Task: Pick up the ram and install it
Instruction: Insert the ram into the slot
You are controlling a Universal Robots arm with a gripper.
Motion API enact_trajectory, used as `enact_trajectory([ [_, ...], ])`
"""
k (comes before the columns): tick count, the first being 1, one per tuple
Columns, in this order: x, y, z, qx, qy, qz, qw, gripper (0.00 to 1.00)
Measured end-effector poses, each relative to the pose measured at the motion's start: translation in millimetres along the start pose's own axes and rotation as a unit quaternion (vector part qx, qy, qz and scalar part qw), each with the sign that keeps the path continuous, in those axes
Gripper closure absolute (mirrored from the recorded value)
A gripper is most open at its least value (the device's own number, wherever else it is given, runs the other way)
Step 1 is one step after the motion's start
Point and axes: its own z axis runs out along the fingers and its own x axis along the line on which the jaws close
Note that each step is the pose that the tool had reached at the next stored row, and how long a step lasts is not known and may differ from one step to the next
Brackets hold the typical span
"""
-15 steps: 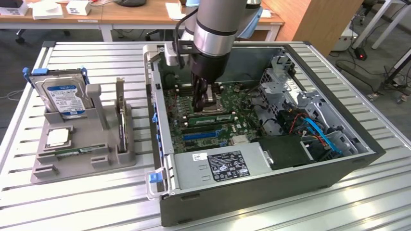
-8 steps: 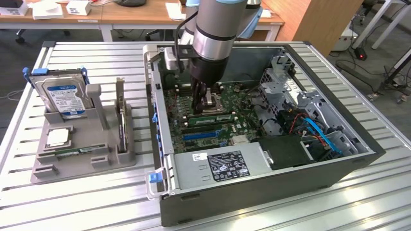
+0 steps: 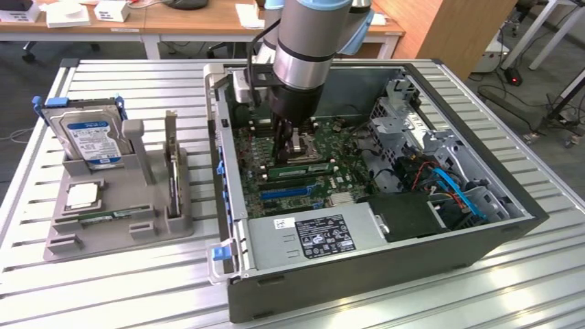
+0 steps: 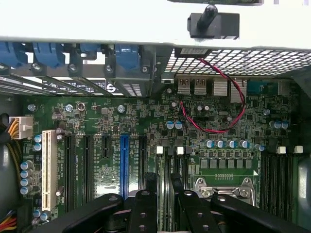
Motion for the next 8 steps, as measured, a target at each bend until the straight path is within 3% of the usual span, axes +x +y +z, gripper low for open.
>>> enact_trajectory([
  [8, -4.3, -0.1, 0.4, 0.0, -0.0001, 0.0, 1.0, 0.76],
])
